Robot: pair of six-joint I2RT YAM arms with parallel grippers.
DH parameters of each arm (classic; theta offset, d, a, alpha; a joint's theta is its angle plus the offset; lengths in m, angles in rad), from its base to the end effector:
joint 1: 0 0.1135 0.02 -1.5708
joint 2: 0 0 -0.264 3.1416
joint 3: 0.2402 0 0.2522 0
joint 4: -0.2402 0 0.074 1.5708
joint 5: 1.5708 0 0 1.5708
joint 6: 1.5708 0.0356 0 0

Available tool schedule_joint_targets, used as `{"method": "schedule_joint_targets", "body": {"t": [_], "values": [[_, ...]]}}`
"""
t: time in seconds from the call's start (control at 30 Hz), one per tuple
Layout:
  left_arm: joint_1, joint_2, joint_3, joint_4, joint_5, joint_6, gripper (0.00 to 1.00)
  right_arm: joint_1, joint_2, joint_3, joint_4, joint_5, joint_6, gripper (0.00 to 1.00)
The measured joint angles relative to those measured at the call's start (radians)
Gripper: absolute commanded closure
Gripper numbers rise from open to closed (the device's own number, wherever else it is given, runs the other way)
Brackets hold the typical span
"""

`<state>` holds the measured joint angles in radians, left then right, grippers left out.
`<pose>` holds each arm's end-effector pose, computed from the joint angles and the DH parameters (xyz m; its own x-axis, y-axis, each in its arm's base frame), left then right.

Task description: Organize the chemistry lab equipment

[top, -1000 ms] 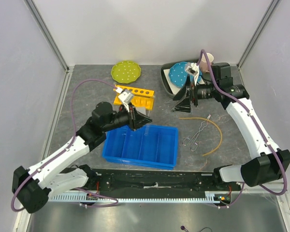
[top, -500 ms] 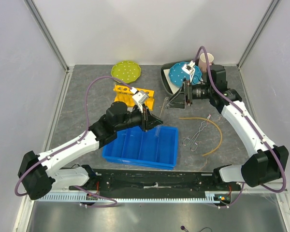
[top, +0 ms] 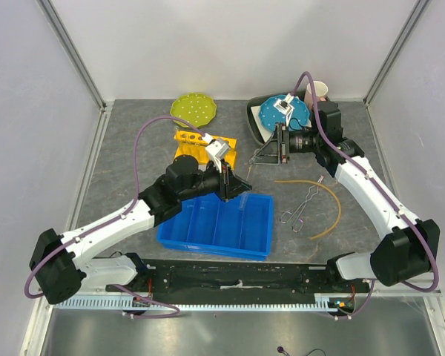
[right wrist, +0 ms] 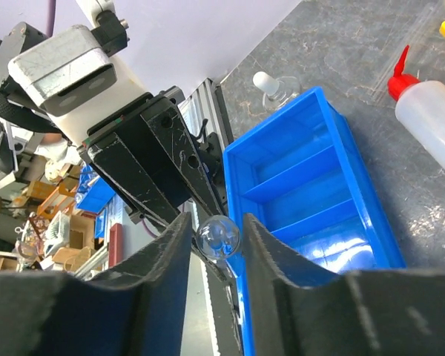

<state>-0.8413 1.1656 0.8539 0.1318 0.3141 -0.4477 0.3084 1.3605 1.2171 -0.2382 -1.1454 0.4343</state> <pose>0.1742 -0.2113 0.3188 -0.5021 -0.0561 -0.8630 0.7702 0.4249 -0.4757 0.2743 0.1214 0.3630 -0.7135 -0.0450 -0.6992 -0.6950 0.1715 0.6982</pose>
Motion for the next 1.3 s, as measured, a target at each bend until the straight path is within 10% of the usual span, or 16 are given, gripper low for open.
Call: {"method": "schedule_joint_targets", "body": {"t": [0.17, 0.43, 0.93, 1.3], "values": [[-0.003, 0.001, 0.002, -0.006, -0.006, -0.001, 0.80, 0.002, 0.005, 0.000, 0.001, 0.019, -0.032, 0.75], [-0.005, -0.032, 0.002, -0.043, -0.061, -0.012, 0.14, 0.011, 0.040, 0.059, -0.111, 0.050, -0.154, 0.76], [0.427, -0.353, 0.004, -0.486, -0.259, 0.140, 0.10, 0.098, 0.293, 0.393, -0.198, 0.278, -0.468, 0.76], [0.449, -0.434, -0.133, -0.597, -0.463, 0.294, 0.10, 0.228, 0.511, 0.596, -0.098, 0.475, -0.562, 0.76]]}}
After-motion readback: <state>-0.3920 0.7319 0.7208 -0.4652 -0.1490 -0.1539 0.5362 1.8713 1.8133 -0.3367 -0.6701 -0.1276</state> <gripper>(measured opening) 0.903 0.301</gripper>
